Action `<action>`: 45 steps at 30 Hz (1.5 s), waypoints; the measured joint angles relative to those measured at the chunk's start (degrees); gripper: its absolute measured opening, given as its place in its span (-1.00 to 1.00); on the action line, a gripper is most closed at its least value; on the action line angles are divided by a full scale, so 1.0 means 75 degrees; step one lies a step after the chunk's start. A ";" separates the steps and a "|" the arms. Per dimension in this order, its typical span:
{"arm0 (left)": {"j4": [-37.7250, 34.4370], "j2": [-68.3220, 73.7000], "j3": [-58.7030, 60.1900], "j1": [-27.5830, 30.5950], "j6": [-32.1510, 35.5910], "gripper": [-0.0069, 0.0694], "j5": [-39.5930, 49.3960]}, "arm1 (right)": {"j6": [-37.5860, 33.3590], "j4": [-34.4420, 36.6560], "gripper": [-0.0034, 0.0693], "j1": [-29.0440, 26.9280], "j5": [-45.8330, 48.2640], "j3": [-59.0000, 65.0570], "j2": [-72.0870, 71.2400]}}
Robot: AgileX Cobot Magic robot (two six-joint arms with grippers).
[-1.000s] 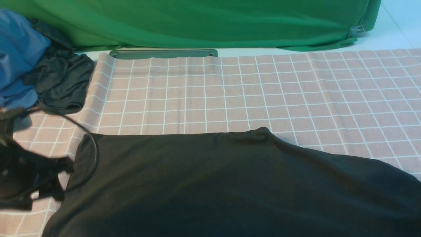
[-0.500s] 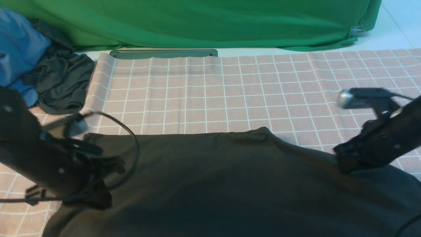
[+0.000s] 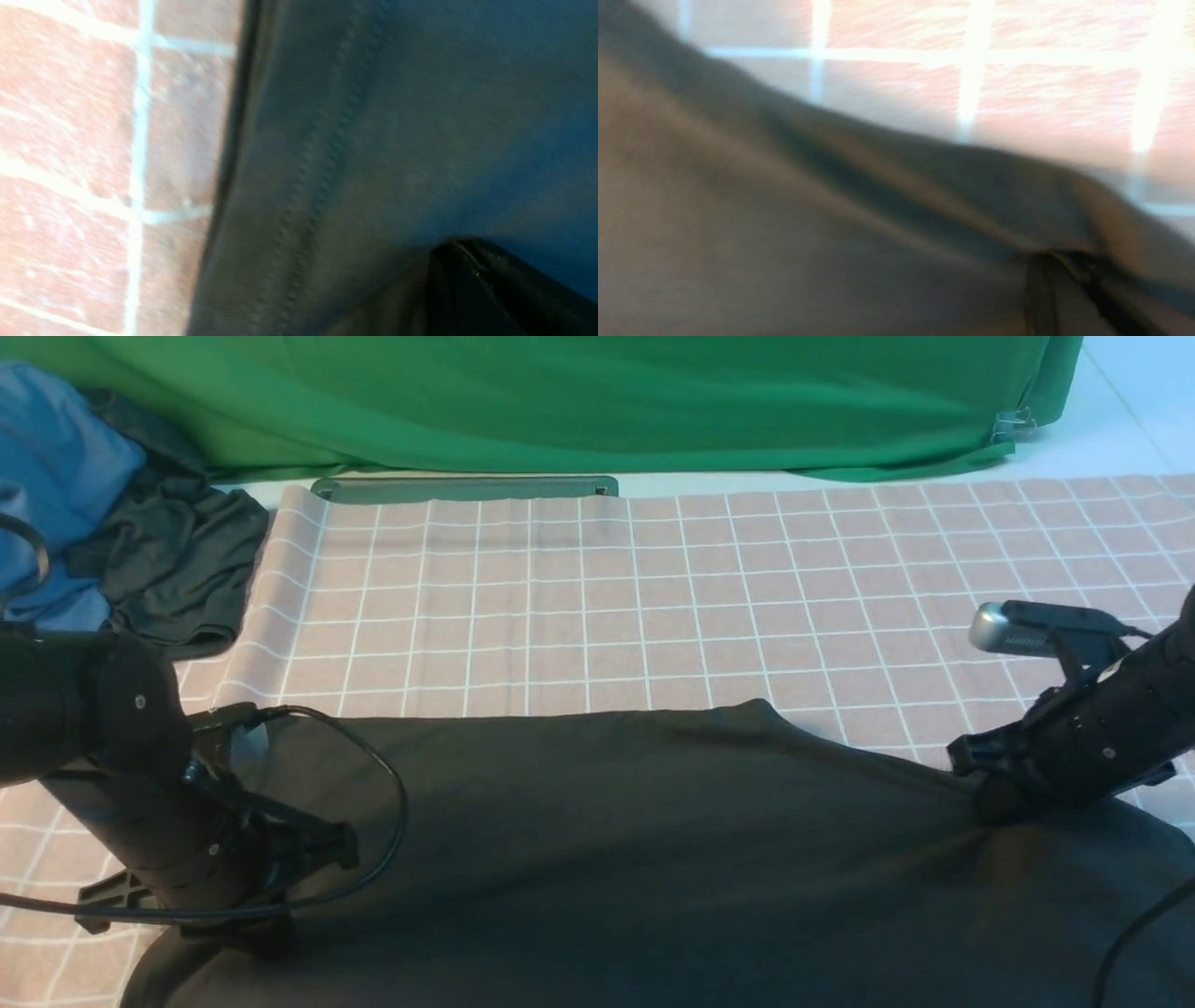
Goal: Fold a long-sleeved shirt over a pink coffee tablecloth.
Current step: 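Pull the folded dark garment lengthwise by its ends to straighten it flat on the table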
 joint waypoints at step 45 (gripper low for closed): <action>0.0154 -0.6324 -0.0083 0.0000 0.0004 -0.79 0.1829 | 0.2638 -0.3627 0.73 -0.0959 0.1637 0.0680 -0.0511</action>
